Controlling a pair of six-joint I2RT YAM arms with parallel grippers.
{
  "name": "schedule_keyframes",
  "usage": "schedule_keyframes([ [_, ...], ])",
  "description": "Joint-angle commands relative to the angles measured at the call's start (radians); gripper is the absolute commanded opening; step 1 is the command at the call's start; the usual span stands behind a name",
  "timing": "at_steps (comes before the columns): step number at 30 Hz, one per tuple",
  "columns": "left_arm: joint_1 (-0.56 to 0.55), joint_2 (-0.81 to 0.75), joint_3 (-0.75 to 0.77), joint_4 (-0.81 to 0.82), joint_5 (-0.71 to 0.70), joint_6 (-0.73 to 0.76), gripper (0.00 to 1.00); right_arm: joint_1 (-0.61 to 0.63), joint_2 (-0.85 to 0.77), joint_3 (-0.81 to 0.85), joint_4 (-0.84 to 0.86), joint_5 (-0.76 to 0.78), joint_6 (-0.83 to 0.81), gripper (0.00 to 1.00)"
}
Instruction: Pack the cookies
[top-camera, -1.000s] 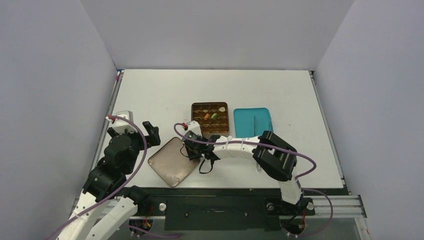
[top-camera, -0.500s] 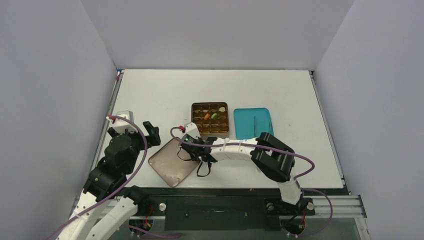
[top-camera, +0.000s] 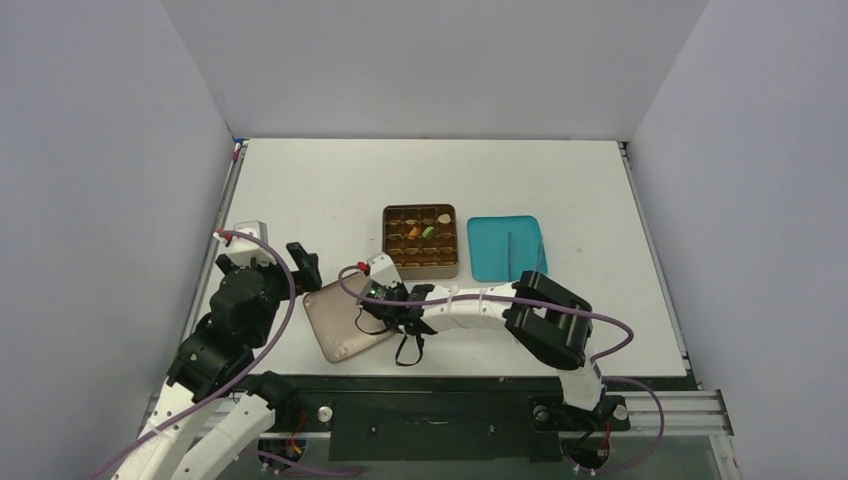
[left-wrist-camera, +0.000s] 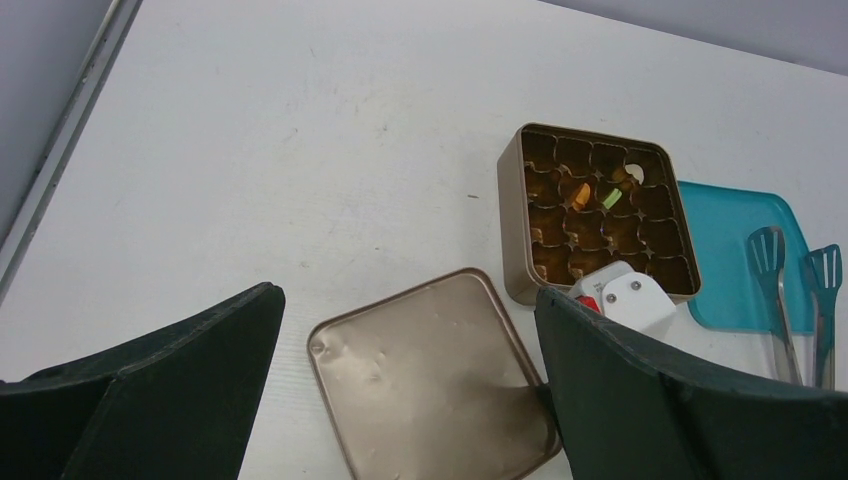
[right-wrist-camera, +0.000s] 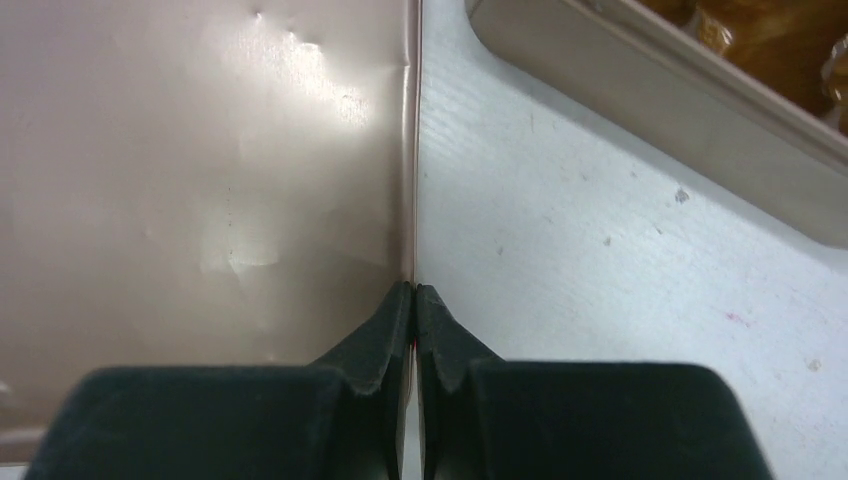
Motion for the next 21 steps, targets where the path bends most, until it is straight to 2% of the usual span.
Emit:
schedule_keyframes([
  [1,0.006,0.008,0.003,0.034,-0.010,-0.009,0.97,0.019,-0.102,-0.077,-0.013,0.017,0.027,0.00],
  [8,0.005,0.028,0.003,0.041,0.022,-0.009,0.97,0.040,-0.228,-0.178,0.018,0.040,0.066,0.00],
  [21,0.002,0.147,0.077,-0.004,0.239,-0.076,0.97,0.040,-0.474,-0.381,0.062,0.087,0.143,0.00],
])
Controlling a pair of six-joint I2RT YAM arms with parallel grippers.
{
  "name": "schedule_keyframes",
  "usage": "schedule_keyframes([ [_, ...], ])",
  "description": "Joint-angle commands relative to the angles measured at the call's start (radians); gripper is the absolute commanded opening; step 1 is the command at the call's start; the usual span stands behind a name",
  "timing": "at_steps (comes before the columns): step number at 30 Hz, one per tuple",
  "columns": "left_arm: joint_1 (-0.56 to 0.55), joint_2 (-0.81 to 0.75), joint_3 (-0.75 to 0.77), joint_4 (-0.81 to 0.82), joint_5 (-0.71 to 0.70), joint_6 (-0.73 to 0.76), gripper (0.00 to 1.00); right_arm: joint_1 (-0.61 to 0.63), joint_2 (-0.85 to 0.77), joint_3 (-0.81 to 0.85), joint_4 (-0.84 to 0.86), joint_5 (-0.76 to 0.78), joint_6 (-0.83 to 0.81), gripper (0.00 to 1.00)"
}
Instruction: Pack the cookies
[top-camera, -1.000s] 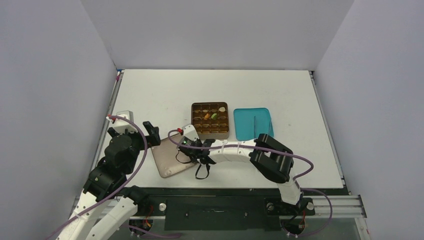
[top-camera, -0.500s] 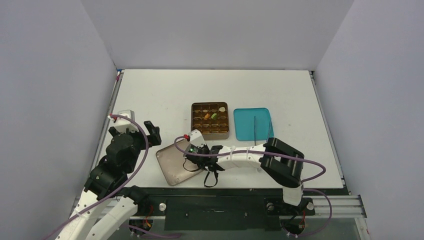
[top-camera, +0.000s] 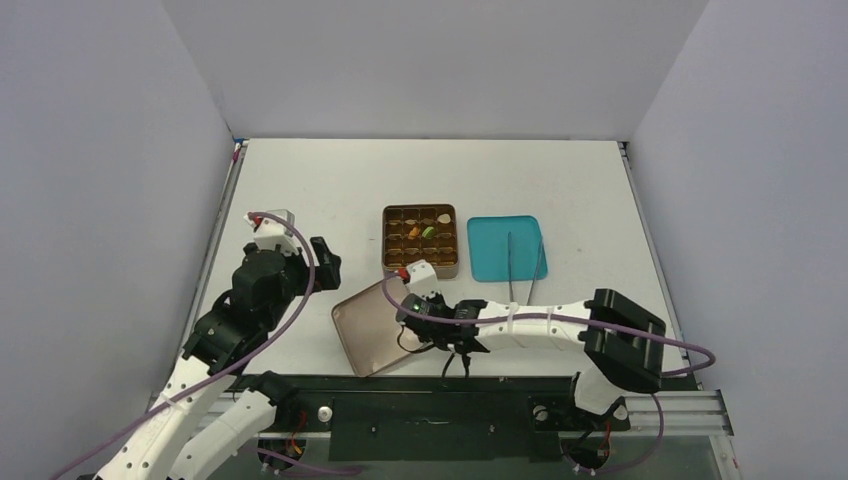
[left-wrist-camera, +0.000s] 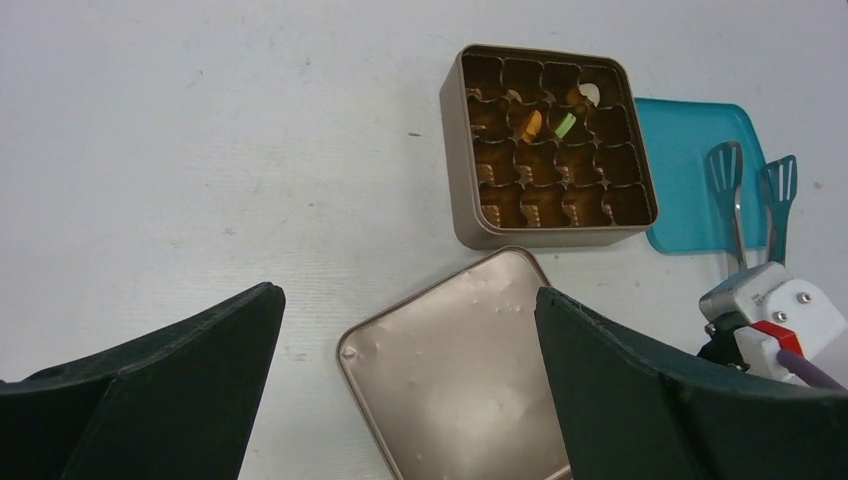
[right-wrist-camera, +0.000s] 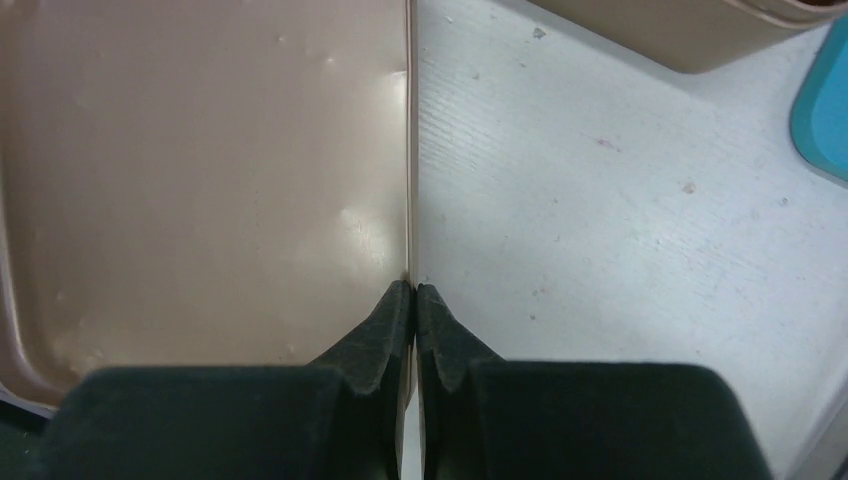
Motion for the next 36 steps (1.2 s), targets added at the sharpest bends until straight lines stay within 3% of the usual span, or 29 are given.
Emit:
schedule_keyframes([
  [1,0.002,0.027,0.051,0.000,0.107,-0.053,0.97,0.005,-0.121,-0.051,0.053,0.065,0.052,0.00],
  [9,0.002,0.089,0.038,-0.012,0.239,-0.114,0.97,-0.013,-0.270,-0.150,0.066,0.065,0.093,0.00],
  [19,0.002,0.106,0.024,-0.019,0.294,-0.157,0.97,-0.052,-0.430,-0.236,0.032,0.079,0.112,0.00],
  [36,0.002,0.133,-0.014,0.021,0.529,-0.293,0.97,-0.109,-0.694,-0.195,-0.128,0.122,0.091,0.00],
])
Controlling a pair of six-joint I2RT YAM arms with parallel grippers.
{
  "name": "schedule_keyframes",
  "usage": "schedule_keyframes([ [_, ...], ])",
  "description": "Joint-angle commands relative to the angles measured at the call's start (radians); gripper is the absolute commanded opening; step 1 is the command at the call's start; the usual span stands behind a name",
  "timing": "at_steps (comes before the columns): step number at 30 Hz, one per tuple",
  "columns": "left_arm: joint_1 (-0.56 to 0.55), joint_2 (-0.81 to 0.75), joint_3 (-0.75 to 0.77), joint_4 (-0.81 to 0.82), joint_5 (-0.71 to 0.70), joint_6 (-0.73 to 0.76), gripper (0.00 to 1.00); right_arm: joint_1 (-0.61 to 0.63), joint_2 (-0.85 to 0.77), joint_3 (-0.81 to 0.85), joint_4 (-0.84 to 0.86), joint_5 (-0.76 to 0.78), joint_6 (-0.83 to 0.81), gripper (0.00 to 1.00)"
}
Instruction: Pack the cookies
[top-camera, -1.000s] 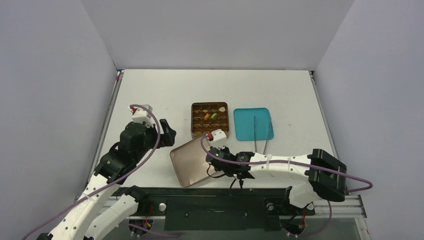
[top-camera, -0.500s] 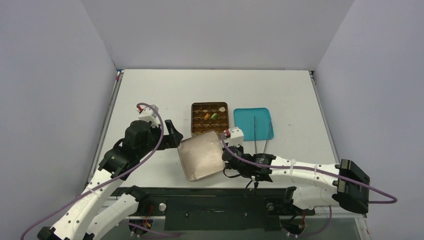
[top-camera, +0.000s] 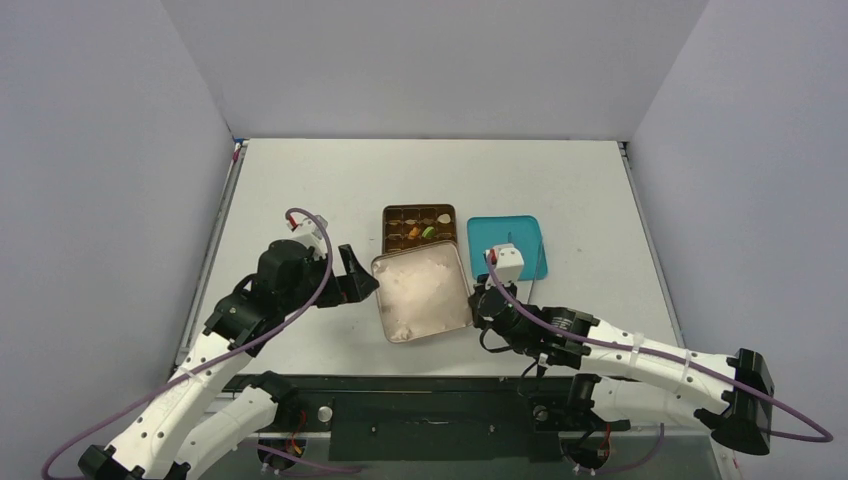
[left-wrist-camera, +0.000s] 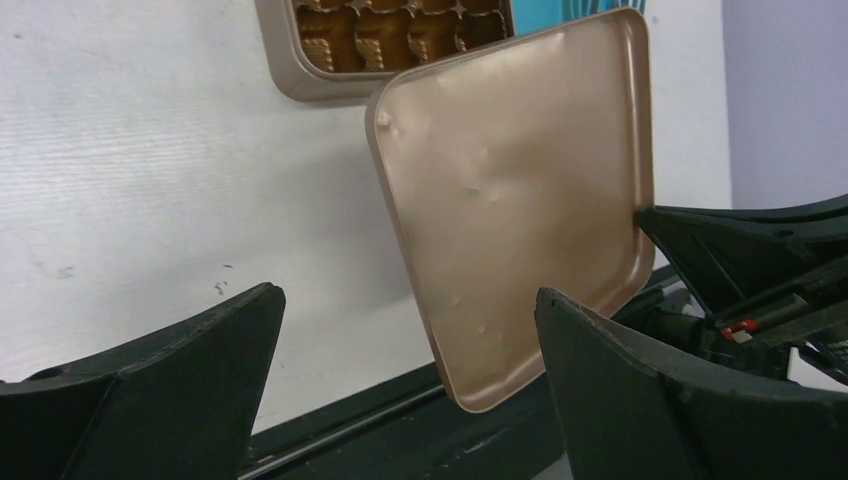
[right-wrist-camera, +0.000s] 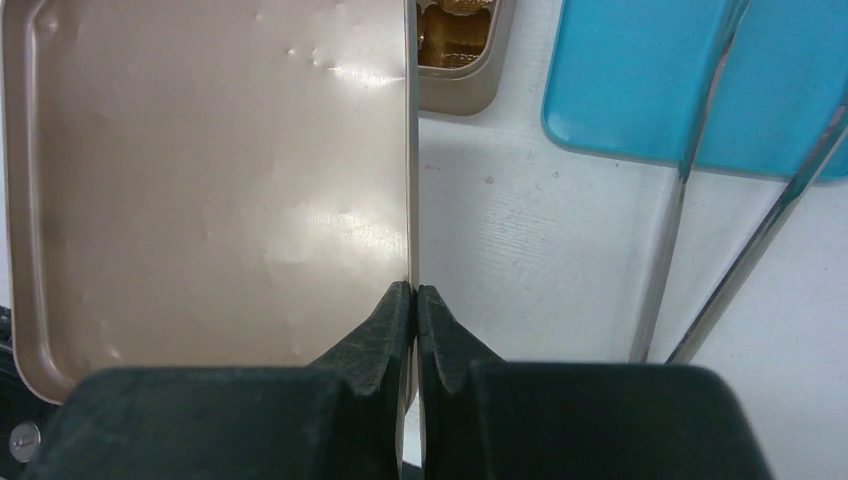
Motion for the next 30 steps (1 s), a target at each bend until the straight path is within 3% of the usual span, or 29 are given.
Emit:
schedule_keyframes([
  [1,0.002,-0.005,-0.021,0.082,0.131,-0.089,0.97,-0.008,-0.057,0.054,-0.016,0.037,0.003,0.00],
  [8,0.003,-0.007,-0.100,0.230,0.295,-0.213,0.97,-0.008,-0.103,0.096,-0.047,0.012,0.004,0.00],
  [19,0.005,-0.013,-0.200,0.473,0.444,-0.364,0.98,-0.004,-0.110,0.128,-0.040,-0.031,0.005,0.00],
  [30,0.005,-0.033,-0.240,0.561,0.504,-0.428,0.55,0.005,-0.104,0.117,-0.022,-0.025,0.019,0.00],
])
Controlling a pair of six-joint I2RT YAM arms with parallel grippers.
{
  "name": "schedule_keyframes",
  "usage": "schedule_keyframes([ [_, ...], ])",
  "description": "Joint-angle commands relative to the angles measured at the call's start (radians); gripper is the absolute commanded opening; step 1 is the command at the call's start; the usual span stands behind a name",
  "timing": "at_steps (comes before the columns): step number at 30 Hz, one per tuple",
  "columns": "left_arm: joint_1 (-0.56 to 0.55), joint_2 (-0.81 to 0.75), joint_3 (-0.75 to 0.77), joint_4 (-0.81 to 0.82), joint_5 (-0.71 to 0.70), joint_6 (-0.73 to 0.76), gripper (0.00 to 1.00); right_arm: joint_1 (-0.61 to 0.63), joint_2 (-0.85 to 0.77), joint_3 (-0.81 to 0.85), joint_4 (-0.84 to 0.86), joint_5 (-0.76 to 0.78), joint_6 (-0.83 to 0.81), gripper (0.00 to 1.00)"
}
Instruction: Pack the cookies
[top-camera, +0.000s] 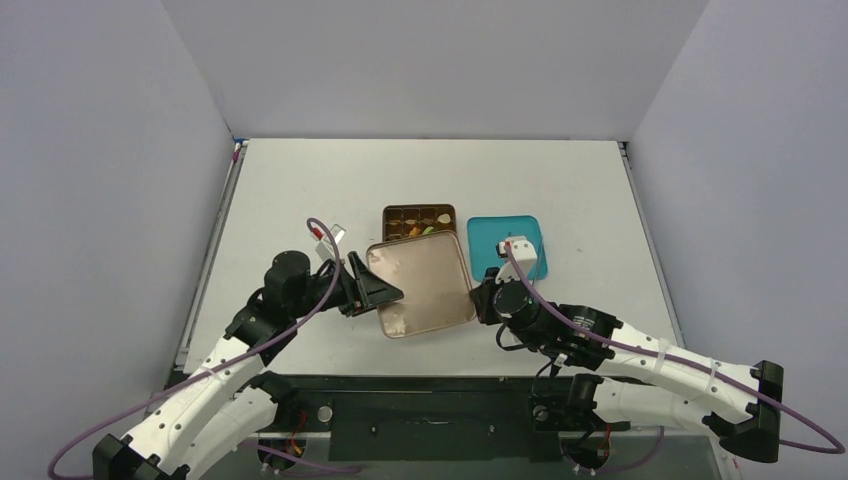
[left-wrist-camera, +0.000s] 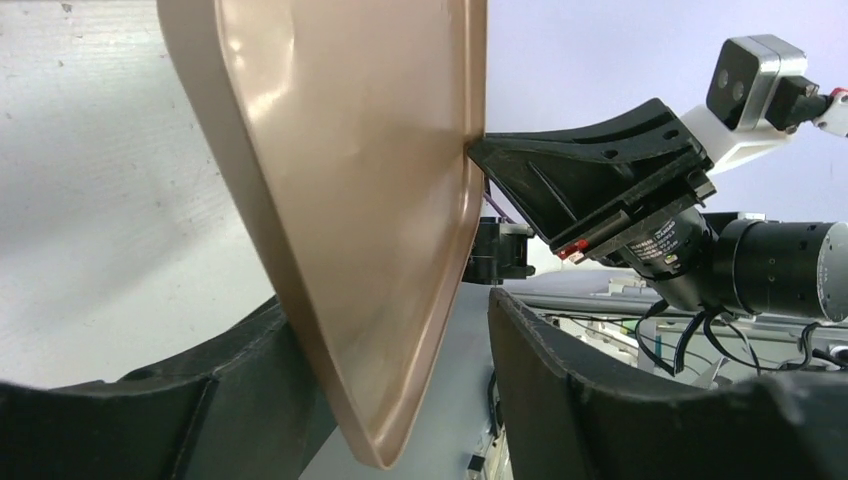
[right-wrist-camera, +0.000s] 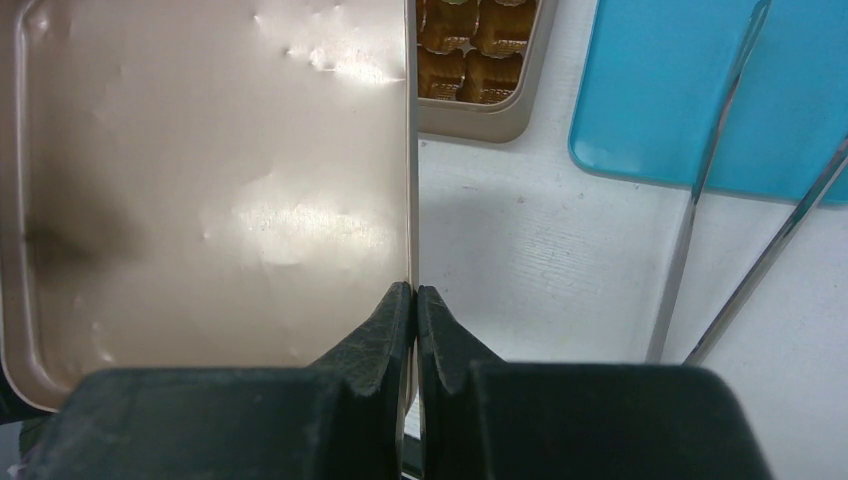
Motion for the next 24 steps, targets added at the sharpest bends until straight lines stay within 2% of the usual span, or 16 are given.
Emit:
schedule_keyframes([
  [1,0.005,-0.021,-0.003,0.087,0.042,-0.029,0.53,0.006,-0.006,0.040,0.049,0.006,0.019,0.00],
  [14,0.009,-0.005,-0.003,0.076,0.044,0.008,0.16,0.011,-0.004,0.027,0.052,0.006,0.026,0.00],
  [20,0.011,0.008,0.025,0.003,0.008,0.082,0.01,0.012,0.010,0.032,0.041,-0.002,0.029,0.00],
  [24,0.011,0.004,0.073,-0.096,-0.056,0.185,0.00,0.011,0.006,0.046,0.015,0.016,0.024,0.15],
])
